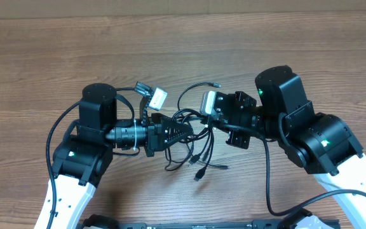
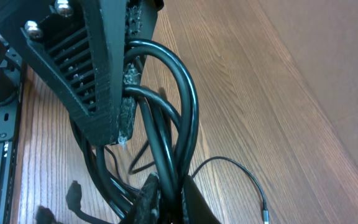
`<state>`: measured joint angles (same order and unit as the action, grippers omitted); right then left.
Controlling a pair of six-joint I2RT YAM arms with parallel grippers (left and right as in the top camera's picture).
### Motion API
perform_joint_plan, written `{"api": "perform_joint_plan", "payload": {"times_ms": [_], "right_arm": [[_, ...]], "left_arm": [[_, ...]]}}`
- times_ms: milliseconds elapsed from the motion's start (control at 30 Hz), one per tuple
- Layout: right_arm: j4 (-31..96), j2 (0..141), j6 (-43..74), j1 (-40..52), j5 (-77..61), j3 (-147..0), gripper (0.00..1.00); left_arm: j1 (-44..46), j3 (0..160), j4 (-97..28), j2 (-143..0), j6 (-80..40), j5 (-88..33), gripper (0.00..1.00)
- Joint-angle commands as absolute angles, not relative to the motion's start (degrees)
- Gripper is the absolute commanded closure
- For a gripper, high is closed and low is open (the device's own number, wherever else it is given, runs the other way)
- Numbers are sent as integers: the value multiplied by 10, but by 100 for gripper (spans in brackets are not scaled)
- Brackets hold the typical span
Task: Untangle cables
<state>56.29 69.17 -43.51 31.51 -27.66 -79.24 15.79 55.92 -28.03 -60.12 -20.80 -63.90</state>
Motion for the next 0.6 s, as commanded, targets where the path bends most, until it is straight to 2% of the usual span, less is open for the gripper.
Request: {"api": "perform_joint_plan", "payload": {"times_ms": [0,200,300,400,567], "right_arm": [[564,690,-440,315,-286,-807,96],[571,690,-420,315,-253,-806,96],[560,690,-347,315,-174,-807,96],[539,688,-283,315,-109,-807,96],[514,682,-196,314,-32,-807,96]], "left_arm": [[162,564,-276,-599,-202,-642,96],[161,564,-276,-599,-208,-623,96],[161,564,-278,-599,-227,-593,96],[161,564,-286,-599,-301,-530,96],[161,564,-289,-599,-342,-504,96]]}}
